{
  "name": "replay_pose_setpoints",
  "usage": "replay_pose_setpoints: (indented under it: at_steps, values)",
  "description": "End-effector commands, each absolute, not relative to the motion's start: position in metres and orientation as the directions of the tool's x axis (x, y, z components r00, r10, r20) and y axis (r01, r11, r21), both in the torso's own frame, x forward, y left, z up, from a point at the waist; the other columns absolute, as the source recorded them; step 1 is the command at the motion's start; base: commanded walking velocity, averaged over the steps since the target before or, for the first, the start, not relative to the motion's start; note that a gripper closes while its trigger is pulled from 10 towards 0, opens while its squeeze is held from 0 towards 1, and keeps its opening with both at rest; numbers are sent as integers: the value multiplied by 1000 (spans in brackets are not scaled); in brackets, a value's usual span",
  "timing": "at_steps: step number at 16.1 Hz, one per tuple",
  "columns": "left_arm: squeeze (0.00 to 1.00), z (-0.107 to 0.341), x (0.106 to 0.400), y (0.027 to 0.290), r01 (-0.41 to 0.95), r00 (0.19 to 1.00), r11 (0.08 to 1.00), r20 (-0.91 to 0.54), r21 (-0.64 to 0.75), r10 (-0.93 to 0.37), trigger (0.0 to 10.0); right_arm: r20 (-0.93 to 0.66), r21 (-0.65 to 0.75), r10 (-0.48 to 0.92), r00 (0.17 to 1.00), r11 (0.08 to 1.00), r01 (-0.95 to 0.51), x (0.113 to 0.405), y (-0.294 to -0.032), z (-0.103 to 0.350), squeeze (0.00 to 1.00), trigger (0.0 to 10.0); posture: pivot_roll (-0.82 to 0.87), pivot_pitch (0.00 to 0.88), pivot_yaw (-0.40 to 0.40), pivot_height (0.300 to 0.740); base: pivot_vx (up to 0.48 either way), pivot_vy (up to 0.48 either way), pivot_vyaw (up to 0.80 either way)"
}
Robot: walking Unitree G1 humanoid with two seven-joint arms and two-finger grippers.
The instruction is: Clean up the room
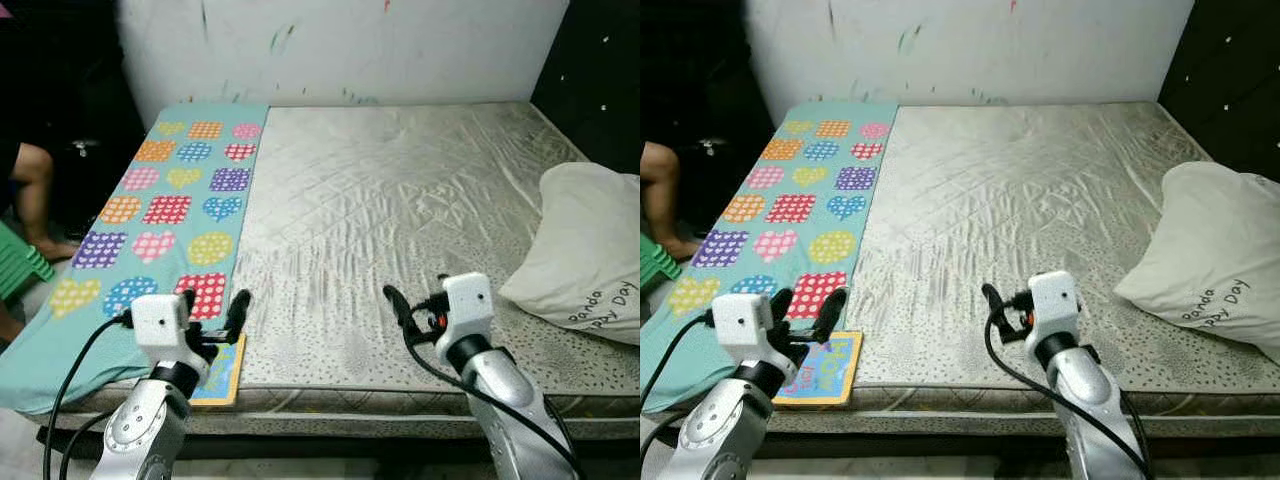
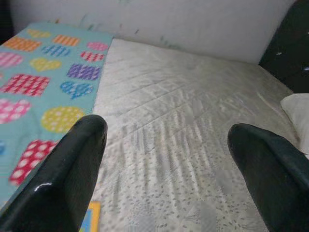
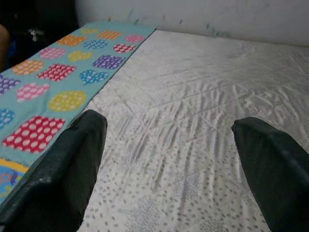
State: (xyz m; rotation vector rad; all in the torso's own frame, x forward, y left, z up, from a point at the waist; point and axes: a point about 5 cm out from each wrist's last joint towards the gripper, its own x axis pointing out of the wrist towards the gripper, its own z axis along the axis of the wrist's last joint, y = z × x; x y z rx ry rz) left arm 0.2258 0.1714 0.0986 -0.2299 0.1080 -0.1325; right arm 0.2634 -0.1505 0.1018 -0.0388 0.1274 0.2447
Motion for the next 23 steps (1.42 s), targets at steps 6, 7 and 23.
replay_pose_setpoints:
  at_steps: [6,7,23]
  values:
    - [0,99,235,198,-51,996,979,-78,-198,36,10000,-48,21,41,998,999,-40,272,-169,112,0,0,-198,0,45,740,0,0,0]
    - [0,99,236,198,-56,996,978,-76,-200,41,10000,-57,26,15,998,1000,-13,272,-172,111,0,0,-200,0,48,740,0,0,0]
    - [0,93,237,199,-74,994,954,-96,-292,48,10000,-42,59,-65,997,996,67,268,-182,110,1000,10000,-205,0,77,740,0,0,0]
